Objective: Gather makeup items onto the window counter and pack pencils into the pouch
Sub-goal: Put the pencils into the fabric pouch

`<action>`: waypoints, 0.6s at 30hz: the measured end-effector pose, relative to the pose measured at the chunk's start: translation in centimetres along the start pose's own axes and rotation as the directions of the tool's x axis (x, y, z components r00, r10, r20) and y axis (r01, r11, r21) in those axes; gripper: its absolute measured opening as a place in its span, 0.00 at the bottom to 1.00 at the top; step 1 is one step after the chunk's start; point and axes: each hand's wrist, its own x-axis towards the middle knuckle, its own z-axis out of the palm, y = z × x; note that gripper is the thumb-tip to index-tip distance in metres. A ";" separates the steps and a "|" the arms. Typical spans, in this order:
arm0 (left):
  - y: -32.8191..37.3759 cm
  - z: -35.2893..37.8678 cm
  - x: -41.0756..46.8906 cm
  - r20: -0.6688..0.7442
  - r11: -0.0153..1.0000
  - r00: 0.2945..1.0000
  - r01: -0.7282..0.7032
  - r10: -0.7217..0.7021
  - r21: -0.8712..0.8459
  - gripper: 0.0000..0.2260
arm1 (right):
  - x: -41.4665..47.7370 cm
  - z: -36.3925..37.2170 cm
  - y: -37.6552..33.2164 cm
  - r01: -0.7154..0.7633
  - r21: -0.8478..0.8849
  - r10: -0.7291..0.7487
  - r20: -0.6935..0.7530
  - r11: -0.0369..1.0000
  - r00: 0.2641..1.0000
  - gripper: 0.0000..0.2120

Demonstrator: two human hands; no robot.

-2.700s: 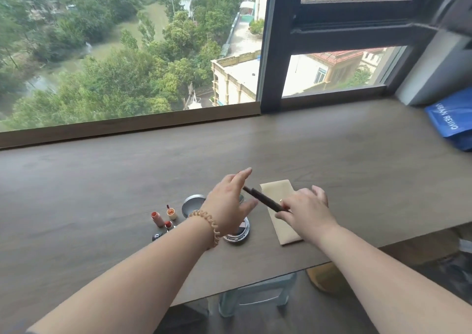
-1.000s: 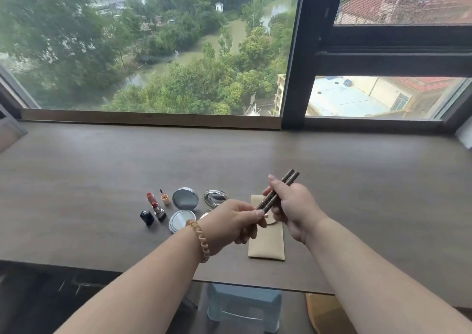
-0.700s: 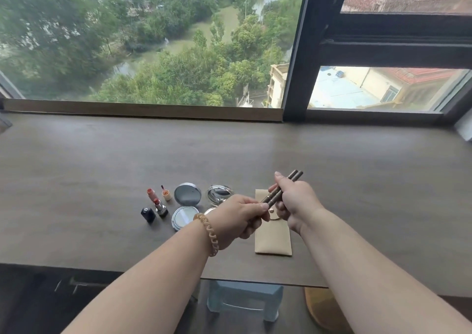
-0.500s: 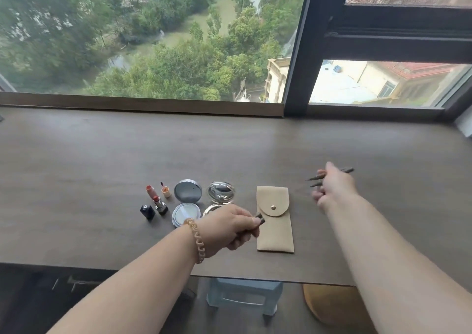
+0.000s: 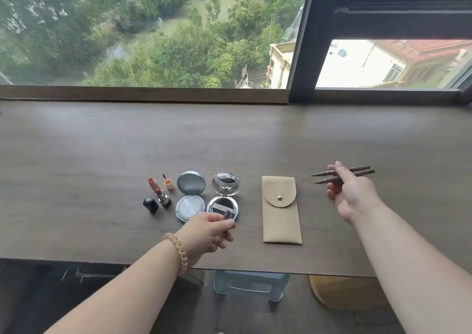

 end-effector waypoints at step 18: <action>-1.2 2.8 6.5 -0.340 0.817 0.909 -0.001 0.241 0.577 0.19 | 1.2 4.6 12.1 0.824 -0.484 -0.501 0.812 -0.294 0.298 0.21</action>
